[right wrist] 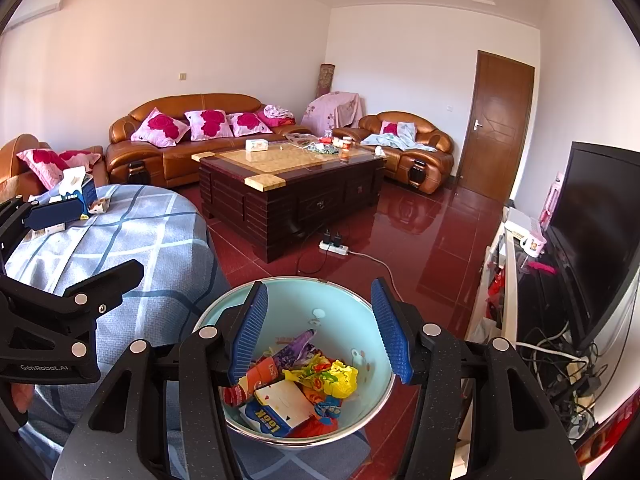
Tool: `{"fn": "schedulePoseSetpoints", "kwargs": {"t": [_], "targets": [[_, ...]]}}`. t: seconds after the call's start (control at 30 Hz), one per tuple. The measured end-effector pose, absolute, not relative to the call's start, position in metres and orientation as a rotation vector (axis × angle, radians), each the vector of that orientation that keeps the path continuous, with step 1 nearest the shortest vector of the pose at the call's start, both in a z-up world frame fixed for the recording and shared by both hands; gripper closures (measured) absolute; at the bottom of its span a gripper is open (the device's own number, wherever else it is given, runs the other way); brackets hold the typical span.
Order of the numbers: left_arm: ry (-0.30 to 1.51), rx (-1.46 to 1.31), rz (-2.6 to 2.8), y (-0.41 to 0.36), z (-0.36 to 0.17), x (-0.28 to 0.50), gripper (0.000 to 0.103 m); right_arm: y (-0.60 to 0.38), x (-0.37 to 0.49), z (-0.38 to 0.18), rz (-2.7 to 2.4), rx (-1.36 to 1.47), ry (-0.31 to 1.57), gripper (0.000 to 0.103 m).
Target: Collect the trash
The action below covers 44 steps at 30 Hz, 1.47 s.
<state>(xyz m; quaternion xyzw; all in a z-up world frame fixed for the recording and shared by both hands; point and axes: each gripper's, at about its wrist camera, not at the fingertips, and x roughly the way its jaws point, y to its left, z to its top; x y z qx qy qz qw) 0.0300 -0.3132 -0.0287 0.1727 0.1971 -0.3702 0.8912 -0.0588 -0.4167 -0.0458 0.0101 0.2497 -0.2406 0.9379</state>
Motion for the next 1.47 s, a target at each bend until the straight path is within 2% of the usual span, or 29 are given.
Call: {"fn": "schedulePoseSetpoints", "kwargs": {"t": [1.27, 1.37, 1.47], "targets": [[0.4, 0.389, -0.773, -0.315, -0.035, 0.029, 0.006, -0.417, -0.055, -0.048, -0.479, 0.016, 0.518, 0.048], [0.401, 0.388, -0.781, -0.313, -0.033, 0.028, 0.006, -0.417, -0.054, -0.048, -0.479, 0.017, 0.518, 0.041], [0.41, 0.379, -0.782, -0.306, -0.031, 0.029, 0.006, -0.413, -0.051, -0.05, -0.471, 0.013, 0.523, 0.041]]}}
